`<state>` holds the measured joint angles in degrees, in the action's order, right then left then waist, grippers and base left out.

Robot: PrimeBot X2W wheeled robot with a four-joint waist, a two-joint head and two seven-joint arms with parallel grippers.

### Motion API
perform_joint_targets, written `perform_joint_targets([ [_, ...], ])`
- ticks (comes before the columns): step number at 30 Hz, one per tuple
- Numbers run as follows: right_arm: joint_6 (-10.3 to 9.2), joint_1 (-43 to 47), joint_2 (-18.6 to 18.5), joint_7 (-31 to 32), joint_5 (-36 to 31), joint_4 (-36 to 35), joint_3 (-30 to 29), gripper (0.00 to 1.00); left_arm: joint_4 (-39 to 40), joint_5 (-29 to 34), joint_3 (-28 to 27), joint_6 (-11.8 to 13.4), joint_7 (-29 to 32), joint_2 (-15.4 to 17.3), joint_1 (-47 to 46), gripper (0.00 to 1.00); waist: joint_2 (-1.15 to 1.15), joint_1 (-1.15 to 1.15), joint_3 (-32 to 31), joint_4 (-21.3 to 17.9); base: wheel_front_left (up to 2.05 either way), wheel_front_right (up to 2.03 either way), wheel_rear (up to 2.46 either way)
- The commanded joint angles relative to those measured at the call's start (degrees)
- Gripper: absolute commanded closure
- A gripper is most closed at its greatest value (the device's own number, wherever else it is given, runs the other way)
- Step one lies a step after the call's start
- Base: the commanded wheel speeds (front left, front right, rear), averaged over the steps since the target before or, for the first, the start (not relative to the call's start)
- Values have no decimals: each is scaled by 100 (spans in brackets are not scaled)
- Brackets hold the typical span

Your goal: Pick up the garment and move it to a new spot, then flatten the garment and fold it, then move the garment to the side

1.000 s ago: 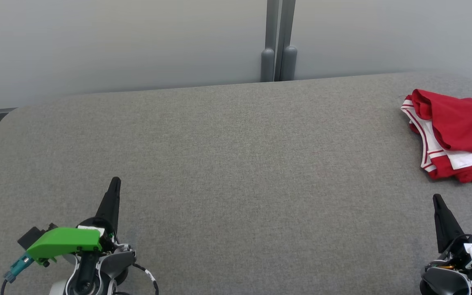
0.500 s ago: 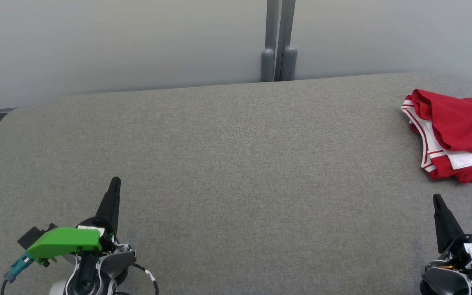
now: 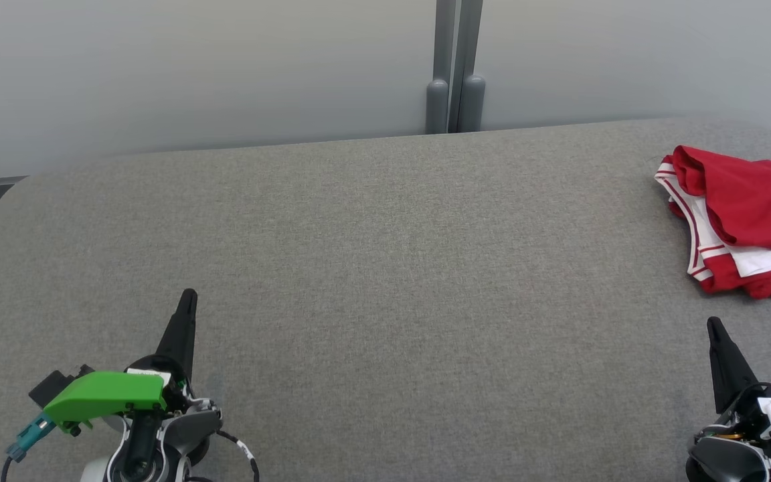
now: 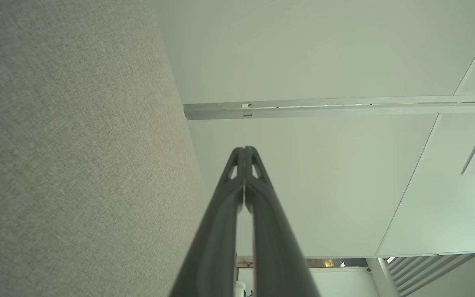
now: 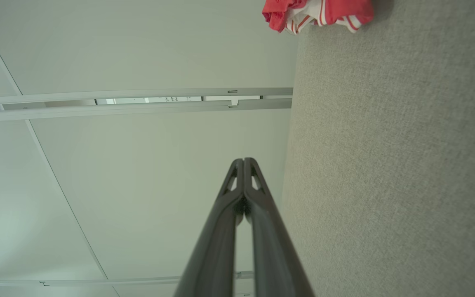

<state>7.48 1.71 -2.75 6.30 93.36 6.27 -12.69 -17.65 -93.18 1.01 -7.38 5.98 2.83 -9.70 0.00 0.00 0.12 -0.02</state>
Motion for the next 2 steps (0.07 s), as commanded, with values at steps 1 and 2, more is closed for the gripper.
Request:
perform_joint_targets([
  [1,2,29,-24,20,21,-16,-14,100,11,-26,-15,-26,3,2,-78,100,0,0,0,0,0,0,0],
  [2,2,29,-24,20,21,-16,-14,100,11,-26,-15,-26,3,2,-78,100,0,0,0,0,0,0,0],
])
